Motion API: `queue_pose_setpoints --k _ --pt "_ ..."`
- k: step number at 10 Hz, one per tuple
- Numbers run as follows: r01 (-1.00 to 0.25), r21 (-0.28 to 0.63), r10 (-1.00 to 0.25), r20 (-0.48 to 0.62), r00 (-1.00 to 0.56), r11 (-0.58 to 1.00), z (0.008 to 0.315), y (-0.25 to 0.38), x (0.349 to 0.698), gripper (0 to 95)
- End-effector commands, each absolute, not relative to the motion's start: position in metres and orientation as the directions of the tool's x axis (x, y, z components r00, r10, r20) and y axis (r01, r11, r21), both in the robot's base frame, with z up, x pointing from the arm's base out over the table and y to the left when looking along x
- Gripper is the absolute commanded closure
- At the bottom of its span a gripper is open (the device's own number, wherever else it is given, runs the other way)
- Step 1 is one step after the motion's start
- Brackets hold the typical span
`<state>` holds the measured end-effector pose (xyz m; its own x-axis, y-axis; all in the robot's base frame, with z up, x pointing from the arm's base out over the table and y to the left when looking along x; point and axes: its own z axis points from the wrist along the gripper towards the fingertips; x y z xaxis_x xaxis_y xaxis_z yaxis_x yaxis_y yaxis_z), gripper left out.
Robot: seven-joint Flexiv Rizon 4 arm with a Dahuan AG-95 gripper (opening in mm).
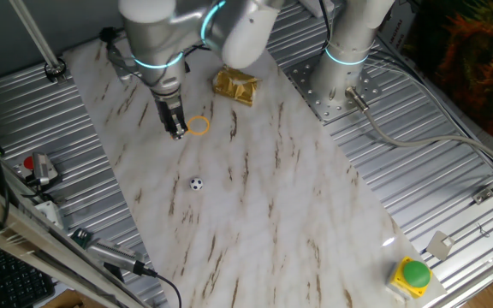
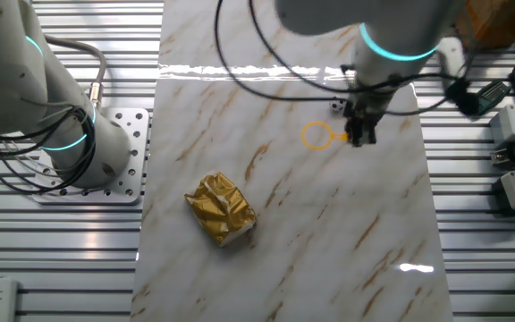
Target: Remove the bubble ring from the ball
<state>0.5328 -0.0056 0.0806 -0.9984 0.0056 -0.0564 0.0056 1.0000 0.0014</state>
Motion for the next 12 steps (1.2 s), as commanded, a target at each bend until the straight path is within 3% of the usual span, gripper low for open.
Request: queue_pose_setpoints --k 1,10,12 --pt "0.0 0.001 0.0 -0.059 -0.998 1.0 0.069 -0.007 0.537 95.0" --pt "-0.027 -0.005 -0.027 -0.084 -0.996 1.0 0.054 -0.01 0.539 95.0" --pt "-0.037 -0.005 -0.037 -0.088 -0.995 0.999 0.053 -0.01 0.539 57.0"
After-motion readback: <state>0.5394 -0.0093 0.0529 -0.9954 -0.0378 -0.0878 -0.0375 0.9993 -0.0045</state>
